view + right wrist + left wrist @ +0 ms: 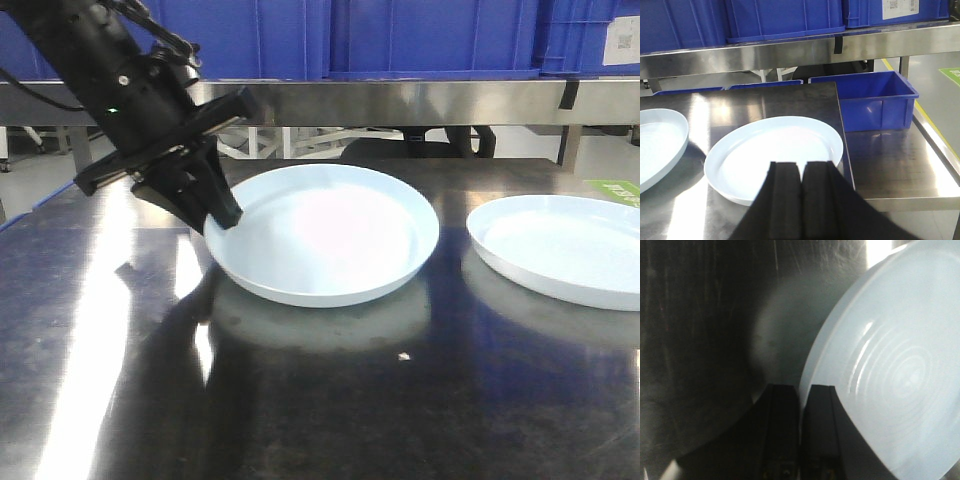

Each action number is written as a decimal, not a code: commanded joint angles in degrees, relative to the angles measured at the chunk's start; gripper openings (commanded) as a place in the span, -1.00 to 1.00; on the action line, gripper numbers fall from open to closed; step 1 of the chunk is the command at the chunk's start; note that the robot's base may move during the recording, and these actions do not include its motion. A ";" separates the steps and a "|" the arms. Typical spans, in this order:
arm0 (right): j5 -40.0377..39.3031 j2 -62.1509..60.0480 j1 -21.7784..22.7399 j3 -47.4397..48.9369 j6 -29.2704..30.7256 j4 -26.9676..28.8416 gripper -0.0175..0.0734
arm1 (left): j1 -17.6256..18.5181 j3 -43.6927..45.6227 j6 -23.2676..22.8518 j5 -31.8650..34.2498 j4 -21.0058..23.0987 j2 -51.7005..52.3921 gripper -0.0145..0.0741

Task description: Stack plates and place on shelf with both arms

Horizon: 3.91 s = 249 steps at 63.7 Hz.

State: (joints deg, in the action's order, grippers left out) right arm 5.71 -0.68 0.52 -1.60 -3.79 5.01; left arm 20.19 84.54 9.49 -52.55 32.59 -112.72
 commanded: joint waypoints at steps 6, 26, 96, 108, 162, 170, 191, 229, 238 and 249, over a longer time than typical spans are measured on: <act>-4.71 -1.03 0.13 -0.10 0.22 -0.55 -0.50 | 1.32 1.66 -1.93 1.18 1.37 2.39 -0.49; -4.71 -1.03 0.13 -0.10 0.22 -0.55 -0.50 | 1.61 1.66 -2.06 -0.72 -0.05 2.23 -0.38; -4.71 -1.03 0.13 -0.10 0.22 -0.55 -0.50 | 16.35 -24.28 -2.06 38.97 -14.99 31.01 0.06; -4.71 -1.03 0.13 -0.10 0.22 -0.55 -0.50 | 16.72 -35.42 -1.81 51.64 -14.99 40.17 -0.31; -4.71 -1.03 0.13 -0.10 0.22 -0.55 -0.50 | -7.62 -68.30 7.90 58.28 -14.99 88.14 -0.49; -4.71 -1.03 0.13 -0.10 0.22 -0.55 -0.50 | -9.04 -69.20 7.90 57.20 -14.99 90.78 -0.49; -4.71 -1.03 0.13 -0.10 0.22 -0.55 -0.50 | -14.76 -69.20 7.90 58.27 -15.44 90.90 -0.49; -8.60 -1.03 0.05 0.27 -0.83 1.78 -0.50 | -15.72 -69.20 7.90 58.18 -15.44 90.90 -0.49; -2.16 -0.49 0.05 4.54 -0.83 1.86 -0.50 | -15.72 -69.20 7.90 58.18 -15.44 90.90 -0.49; 6.57 6.34 0.05 11.96 -0.83 1.86 -0.50 | -15.72 -69.20 7.90 58.18 -15.44 90.90 -0.49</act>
State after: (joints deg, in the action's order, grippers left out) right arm 13.20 1.41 0.52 5.64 -4.63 6.68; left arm 4.53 13.64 17.28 0.86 16.99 -21.54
